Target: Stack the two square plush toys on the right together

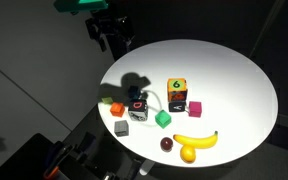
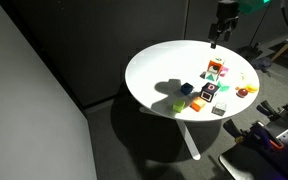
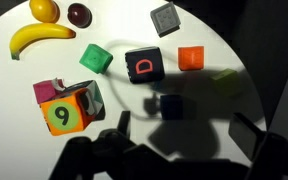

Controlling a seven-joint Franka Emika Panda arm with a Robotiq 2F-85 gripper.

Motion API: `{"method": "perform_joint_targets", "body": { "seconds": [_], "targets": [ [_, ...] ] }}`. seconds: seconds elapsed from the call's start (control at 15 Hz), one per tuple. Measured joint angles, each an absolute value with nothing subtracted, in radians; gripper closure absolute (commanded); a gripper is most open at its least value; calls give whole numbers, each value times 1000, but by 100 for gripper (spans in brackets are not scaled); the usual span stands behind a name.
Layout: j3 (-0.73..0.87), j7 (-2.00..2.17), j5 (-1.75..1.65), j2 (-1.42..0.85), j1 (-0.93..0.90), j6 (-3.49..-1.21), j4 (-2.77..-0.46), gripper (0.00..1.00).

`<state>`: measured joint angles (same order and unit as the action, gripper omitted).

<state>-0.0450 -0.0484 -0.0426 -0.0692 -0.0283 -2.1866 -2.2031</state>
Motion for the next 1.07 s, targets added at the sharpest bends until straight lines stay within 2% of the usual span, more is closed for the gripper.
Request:
{"method": "perform_joint_targets", "body": {
  "seconds": [1.07],
  "targets": [
    [-45,-46,-43,39,-29,-2152,-2244,0]
  ]
}}
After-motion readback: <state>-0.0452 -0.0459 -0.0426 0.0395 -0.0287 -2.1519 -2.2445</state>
